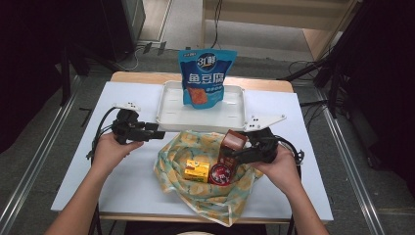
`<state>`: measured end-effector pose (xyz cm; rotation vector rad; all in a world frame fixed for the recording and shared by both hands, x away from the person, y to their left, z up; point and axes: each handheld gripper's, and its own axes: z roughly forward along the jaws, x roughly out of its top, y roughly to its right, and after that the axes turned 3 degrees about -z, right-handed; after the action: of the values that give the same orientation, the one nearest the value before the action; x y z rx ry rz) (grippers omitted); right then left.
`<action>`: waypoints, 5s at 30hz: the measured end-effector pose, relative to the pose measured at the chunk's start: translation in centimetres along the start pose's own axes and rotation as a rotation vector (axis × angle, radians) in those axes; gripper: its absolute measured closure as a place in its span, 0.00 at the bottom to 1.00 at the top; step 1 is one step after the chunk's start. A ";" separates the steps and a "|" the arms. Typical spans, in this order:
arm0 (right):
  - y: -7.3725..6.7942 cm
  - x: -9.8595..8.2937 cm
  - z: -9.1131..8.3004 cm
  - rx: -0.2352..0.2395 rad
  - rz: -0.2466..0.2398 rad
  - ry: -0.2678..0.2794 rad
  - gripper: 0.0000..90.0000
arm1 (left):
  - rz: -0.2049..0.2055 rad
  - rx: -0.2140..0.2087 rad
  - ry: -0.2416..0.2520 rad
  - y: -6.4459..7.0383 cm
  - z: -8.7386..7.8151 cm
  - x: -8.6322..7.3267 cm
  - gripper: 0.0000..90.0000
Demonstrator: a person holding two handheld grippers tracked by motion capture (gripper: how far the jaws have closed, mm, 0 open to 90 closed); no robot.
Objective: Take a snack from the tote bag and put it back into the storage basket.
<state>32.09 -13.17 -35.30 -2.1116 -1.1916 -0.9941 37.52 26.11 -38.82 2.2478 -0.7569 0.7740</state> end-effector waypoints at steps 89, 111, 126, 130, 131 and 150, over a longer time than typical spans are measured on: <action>3.0 9.2 -5.3 -0.032 -0.030 0.038 0.49 | 0.020 -0.028 0.011 0.2 -0.1 0.0 0.49; 5.8 10.7 -1.1 -0.060 -0.005 0.014 0.49 | 0.021 -0.018 0.011 0.1 -0.3 -0.2 0.49; 7.6 12.3 2.5 -0.080 0.014 0.007 0.49 | 0.018 -0.024 0.012 0.0 -0.4 -0.4 0.49; 8.1 12.5 3.3 -0.086 0.023 0.007 0.49 | 0.012 -0.026 0.015 -0.1 -0.4 -0.5 0.49; 8.2 12.5 3.5 -0.088 0.026 0.004 0.49 | 0.013 -0.027 0.015 -0.1 -0.4 -0.5 0.49; 9.6 12.7 7.4 -0.129 0.046 -0.006 0.49 | 0.013 -0.028 0.021 -0.1 -0.6 -0.5 0.49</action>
<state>47.40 -6.13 -30.33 -2.2327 -1.1033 -1.0706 37.03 26.72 -38.82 2.2091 -0.7685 0.7869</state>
